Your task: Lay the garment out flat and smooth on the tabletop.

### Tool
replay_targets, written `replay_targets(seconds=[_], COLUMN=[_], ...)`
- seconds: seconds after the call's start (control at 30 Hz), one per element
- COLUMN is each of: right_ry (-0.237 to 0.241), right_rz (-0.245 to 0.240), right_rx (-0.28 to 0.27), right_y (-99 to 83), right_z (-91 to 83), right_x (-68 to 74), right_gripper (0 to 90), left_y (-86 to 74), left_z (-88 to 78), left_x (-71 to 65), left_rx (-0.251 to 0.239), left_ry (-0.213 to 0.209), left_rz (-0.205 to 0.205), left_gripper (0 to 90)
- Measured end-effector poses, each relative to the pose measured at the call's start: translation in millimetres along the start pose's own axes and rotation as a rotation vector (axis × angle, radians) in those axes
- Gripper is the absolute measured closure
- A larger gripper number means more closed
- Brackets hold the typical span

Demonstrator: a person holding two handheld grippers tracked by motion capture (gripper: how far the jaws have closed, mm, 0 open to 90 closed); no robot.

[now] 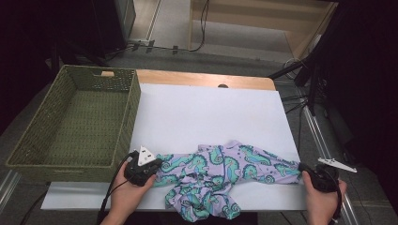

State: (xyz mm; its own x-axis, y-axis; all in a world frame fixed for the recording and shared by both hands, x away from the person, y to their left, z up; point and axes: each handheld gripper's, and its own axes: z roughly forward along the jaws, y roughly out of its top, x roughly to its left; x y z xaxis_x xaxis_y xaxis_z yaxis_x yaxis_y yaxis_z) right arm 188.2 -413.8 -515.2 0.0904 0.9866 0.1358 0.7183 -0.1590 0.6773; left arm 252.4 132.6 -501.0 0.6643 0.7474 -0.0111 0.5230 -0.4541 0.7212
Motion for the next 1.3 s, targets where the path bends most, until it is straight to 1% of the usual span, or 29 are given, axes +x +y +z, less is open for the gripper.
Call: replay_targets(seconds=[0.03, 0.07, 0.1, 0.13, 0.2, 0.27, 0.33, 0.37, 0.4, 0.43, 0.47, 0.5, 0.53, 0.57, 0.6, 0.63, 0.67, 0.7, 0.77, 0.83, 0.93, 0.97, 1.03, 1.1, 1.13, 1.17, 1.2, 1.23, 1.3], right_ry=[-0.017, -0.006, 0.031, 0.078, 0.157, 0.267, 0.353, 0.389, 0.41, 0.449, 0.505, 0.543, 0.56, 0.571, 0.573, 0.565, 0.542, 0.539, 0.542, 0.547, 0.55, 0.553, 0.545, 0.542, 0.551, 0.561, 0.575, 0.594, 0.624], right_rz=[-0.01, -0.027, -0.039, -0.066, -0.117, -0.185, -0.251, -0.276, -0.287, -0.298, -0.314, -0.34, -0.373, -0.409, -0.439, -0.466, -0.481, -0.491, -0.5, -0.504, -0.512, -0.525, -0.574, -0.605, -0.601, -0.594, -0.589, -0.554, -0.52], right_rx=[-0.023, -0.062, -0.097, -0.125, -0.152, -0.15, -0.129, -0.117, -0.108, -0.107, -0.096, -0.076, -0.059, -0.041, -0.02, -0.002, 0.028, 0.048, 0.074, 0.077, 0.082, 0.091, 0.116, 0.14, 0.151, 0.146, 0.14, 0.131, 0.089], right_y=[1.0, 2.5, 4.2, 6.0, 8.5, 10.1, 9.9, 9.2, 7.9, 5.7, 3.0, -0.3, -4.4, -8.5, -12.7, -16.2, -19.9, -21.5, -23.7, -22.9, -26.3, -29.0, -35.0, -39.8, -40.8, -40.2, -38.0, -35.7, -28.5], right_z=[-1.6, -3.5, -5.7, -7.4, -10.1, -9.3, -5.8, -3.7, -1.7, -0.1, 1.6, 2.8, 3.4, 4.4, 6.1, 8.2, 10.9, 12.8, 13.4, 8.8, -2.6, -6.2, -10.2, -10.8, -10.6, -10.4, -10.0, -10.7, -13.3], right_x=[2.2, 5.1, 9.1, 13.8, 29.6, 51.4, 75.2, 86.5, 97.0, 106.8, 116.3, 125.6, 134.8, 142.6, 149.2, 153.5, 156.6, 157.6, 158.6, 157.8, 159.9, 161.7, 165.8, 167.9, 167.7, 166.3, 162.8, 160.0, 152.5], right_gripper=[76.5, 71.7, 69.5, 68.2, 67.9, 66.8, 63.6, 61.1, 56.7, 53.2, 51.3, 49.8, 49.6, 50.2, 52.4, 57.6, 69.0, 75.8, 86.7, 87.3, 87.6, 87.6, 87.6, 87.5, 87.2, 86.3, 82.6, 77.1, 71.7], left_y=[0.6, 1.4, 2.2, 3.4, 6.6, 10.6, 13.5, 14.1, 13.9, 13.0, 12.1, 11.1, 10.2, 9.3, 8.5, 7.8, 7.5, 7.1, 7.9, 8.7, 8.5, 8.3, 8.2, 9.6, 11.4, 13.6, 15.7, 18.0, 21.4], left_z=[-1.1, -2.8, -4.5, -7.0, -11.0, -12.5, -9.6, -7.1, -4.5, -2.4, -0.4, 2.2, 4.7, 7.5, 9.9, 12.4, 13.1, 13.1, 10.5, 6.3, 1.3, 1.4, 2.6, 1.3, 0.3, -1.3, -2.8, -4.8, -6.2], left_x=[-0.5, -0.4, -1.2, -1.8, -6.4, -14.5, -22.6, -26.7, -31.6, -37.1, -42.7, -48.3, -52.9, -57.1, -60.1, -62.0, -62.8, -63.9, -65.0, -66.4, -70.4, -71.9, -72.7, -70.5, -67.3, -62.7, -57.9, -51.7, -37.9], left_rx=[-0.018, -0.04, -0.073, -0.095, -0.127, -0.137, -0.127, -0.116, -0.107, -0.099, -0.088, -0.073, -0.057, -0.045, -0.024, 0.001, 0.01, 0.013, 0.018, 0.016, 0.025, 0.05, 0.083, 0.07, 0.051, 0.026, -0.003, -0.036, -0.092], left_ry=[-0.002, 0.0, -0.001, -0.012, -0.069, -0.116, -0.165, -0.194, -0.223, -0.249, -0.272, -0.289, -0.306, -0.308, -0.304, -0.312, -0.323, -0.328, -0.333, -0.353, -0.422, -0.457, -0.515, -0.525, -0.525, -0.511, -0.481, -0.441, -0.356], left_rz=[-0.007, -0.007, -0.022, -0.029, -0.023, 0.002, 0.015, 0.024, 0.036, 0.053, 0.075, 0.093, 0.108, 0.123, 0.139, 0.151, 0.154, 0.157, 0.169, 0.184, 0.214, 0.231, 0.244, 0.234, 0.218, 0.2, 0.17, 0.143, 0.062], left_gripper=[86.0, 82.0, 76.1, 71.3, 68.8, 66.7, 62.1, 59.5, 57.5, 56.9, 56.2, 56.0, 56.0, 56.7, 62.4, 68.2, 75.7, 81.5, 86.4, 86.8, 86.8, 86.8, 85.5, 80.2, 74.7, 70.7, 68.1, 66.0, 65.5])
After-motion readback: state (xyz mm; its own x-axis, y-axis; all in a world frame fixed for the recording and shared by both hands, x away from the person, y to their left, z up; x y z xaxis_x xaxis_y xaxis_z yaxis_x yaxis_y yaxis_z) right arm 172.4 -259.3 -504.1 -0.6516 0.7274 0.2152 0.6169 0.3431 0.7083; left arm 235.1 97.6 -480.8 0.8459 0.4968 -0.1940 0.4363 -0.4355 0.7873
